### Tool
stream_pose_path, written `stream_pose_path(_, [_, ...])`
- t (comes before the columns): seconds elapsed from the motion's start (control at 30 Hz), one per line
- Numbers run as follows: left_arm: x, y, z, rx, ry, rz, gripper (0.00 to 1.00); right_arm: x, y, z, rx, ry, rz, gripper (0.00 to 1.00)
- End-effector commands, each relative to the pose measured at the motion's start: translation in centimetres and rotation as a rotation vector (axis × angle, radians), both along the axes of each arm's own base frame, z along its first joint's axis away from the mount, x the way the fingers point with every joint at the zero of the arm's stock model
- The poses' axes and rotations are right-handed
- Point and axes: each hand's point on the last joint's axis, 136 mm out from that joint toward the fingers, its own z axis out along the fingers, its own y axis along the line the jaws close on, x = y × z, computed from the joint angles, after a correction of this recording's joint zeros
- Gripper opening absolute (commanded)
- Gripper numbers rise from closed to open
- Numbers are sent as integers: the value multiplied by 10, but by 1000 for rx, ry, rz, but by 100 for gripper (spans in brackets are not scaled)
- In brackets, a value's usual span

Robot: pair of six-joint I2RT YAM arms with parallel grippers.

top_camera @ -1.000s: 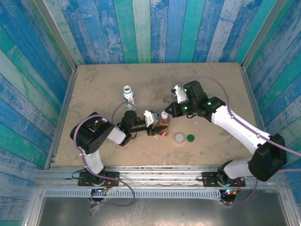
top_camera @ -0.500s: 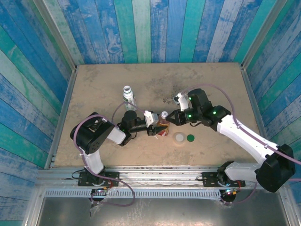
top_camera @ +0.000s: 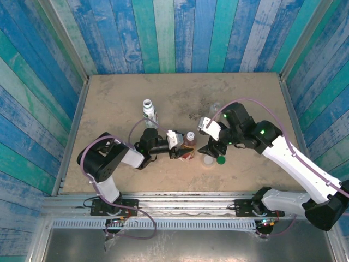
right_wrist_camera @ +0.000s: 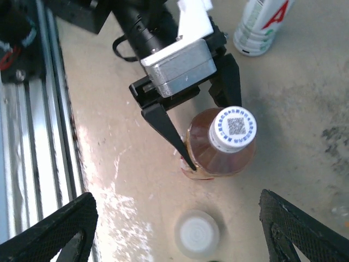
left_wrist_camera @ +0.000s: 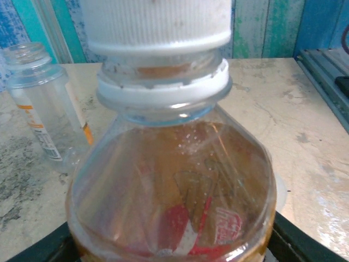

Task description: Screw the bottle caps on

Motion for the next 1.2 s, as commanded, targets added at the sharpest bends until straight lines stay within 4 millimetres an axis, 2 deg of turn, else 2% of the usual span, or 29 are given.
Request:
stream_pose_path(0.0, [-24, 5, -12, 40, 69, -75, 61, -8, -6, -6, -150, -47, 178, 77])
stream_pose_path(0.2, [-34, 11, -13, 43, 75, -76, 60, 0, 12, -11, -188, -13, 257, 69])
stream_pose_path(0.4, [-30, 11, -18, 77, 68, -61, 60, 19, 28, -24, -244, 19, 263, 62])
stream_pose_path(0.67, [-27, 11, -21, 91, 68, -51, 61, 22, 45, -30, -244, 54, 310, 54])
stream_pose_path(1.0, [-27, 11, -21, 94, 70, -51, 62, 22, 50, -43, -265, 96, 325, 45])
stream_pose_path(1.17, [-26, 11, -21, 96, 70, -51, 62, 22, 50, -44, -268, 103, 323, 35])
